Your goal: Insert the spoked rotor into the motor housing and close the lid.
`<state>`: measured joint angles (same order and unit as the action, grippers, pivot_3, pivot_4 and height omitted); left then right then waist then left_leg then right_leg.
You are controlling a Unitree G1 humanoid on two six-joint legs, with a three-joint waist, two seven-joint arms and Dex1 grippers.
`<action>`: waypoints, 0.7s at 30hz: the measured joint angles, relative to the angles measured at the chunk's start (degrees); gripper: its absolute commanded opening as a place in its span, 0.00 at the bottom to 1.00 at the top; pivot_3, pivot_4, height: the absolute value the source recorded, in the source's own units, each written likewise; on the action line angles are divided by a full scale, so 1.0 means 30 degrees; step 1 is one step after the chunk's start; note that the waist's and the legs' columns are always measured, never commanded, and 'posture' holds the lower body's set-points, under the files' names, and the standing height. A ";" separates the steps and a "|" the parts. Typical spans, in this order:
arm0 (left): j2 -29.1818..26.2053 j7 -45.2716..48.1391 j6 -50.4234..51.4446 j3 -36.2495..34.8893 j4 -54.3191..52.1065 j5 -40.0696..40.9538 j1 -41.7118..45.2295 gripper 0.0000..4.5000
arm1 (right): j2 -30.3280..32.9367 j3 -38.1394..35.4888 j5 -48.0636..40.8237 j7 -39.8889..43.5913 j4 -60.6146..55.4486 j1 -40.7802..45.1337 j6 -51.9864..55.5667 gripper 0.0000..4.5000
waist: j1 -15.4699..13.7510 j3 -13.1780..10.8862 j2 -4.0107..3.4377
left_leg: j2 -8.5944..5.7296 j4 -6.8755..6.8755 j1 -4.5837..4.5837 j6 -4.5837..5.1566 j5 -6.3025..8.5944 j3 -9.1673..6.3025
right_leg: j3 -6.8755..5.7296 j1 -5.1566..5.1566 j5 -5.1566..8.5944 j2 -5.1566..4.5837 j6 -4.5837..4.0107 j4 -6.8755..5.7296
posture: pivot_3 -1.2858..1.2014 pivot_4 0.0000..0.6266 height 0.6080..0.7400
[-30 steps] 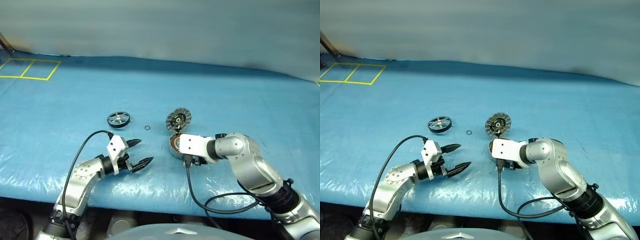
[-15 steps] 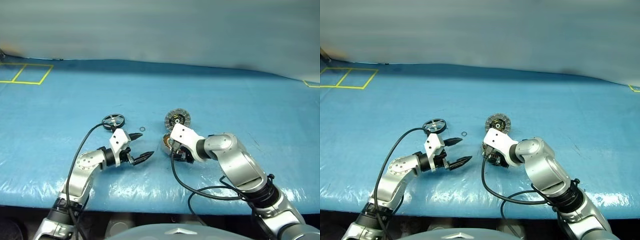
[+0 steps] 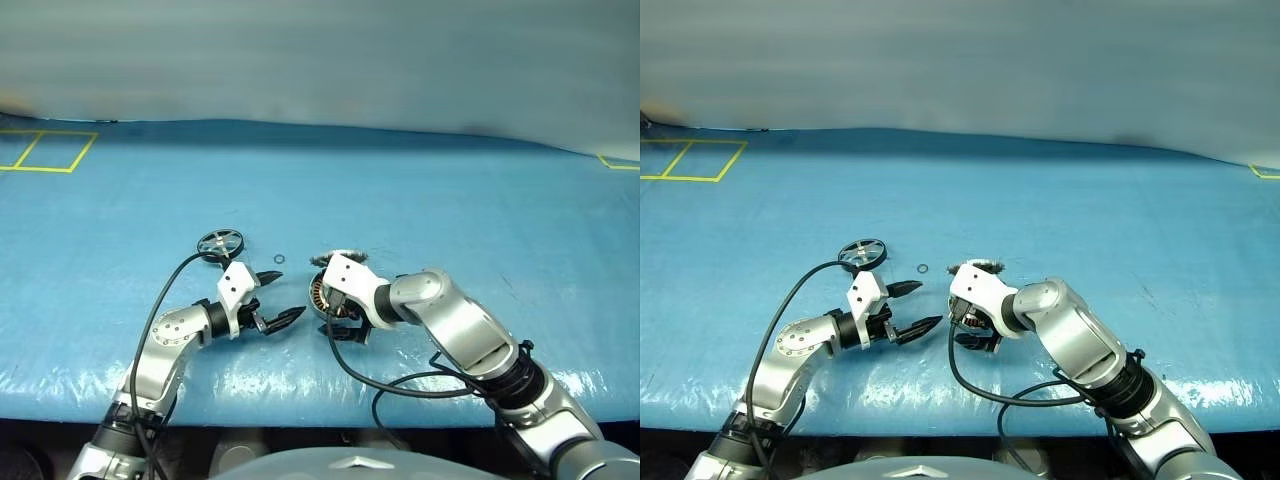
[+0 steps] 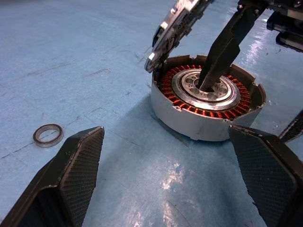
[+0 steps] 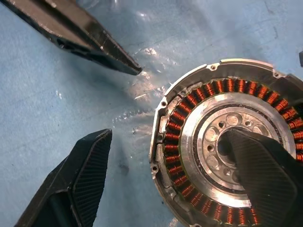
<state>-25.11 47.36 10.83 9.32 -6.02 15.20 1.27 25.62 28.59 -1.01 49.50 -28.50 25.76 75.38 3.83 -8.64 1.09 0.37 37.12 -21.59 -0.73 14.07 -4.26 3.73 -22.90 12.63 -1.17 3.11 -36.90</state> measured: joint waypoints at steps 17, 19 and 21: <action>0.0078 -0.0139 0.0384 0.0008 -0.0511 0.0228 -0.0051 1.00 | 0.2799 -0.3840 -0.4564 -0.0896 -0.2831 -0.3939 -0.3325 0.90 | -0.0593 -0.0078 -0.0070 | -0.0110 -0.0021 -0.0364 -0.0005 0.0034 -0.0031 | -0.0031 -0.0300 -0.0007 -0.0096 0.0172 0.0042 | 0.52 0.24 1.00; 0.0103 -0.0372 0.0361 -0.0030 -0.0499 0.0206 0.0042 1.00 | 0.2037 -0.5318 -0.4964 -0.1306 -0.2894 -0.5400 -0.5358 0.90 | -0.0602 -0.0087 -0.0079 | -0.0110 -0.0016 -0.0363 -0.0005 0.0034 -0.0024 | -0.0025 -0.0300 0.0002 -0.0095 0.0193 0.0042 | 0.52 0.24 1.00; 0.0135 -0.0400 0.0347 -0.0007 -0.0500 0.0198 0.0181 1.00 | 0.1294 -0.6625 -0.5219 -0.1786 -0.3125 -0.6546 -0.7166 0.90 | -0.0591 -0.0092 -0.0084 | -0.0109 -0.0008 -0.0354 -0.0005 0.0034 -0.0017 | -0.0021 -0.0293 0.0002 -0.0093 0.0195 0.0038 | 0.52 0.24 1.00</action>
<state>-24.71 46.16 11.87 9.30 -7.52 15.80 1.81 29.51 8.71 -16.66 44.15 -37.87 6.12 53.88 2.06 -8.91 0.83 0.05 37.10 -22.65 -0.75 14.17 -4.32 3.67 -23.77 12.63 -1.44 3.69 -36.79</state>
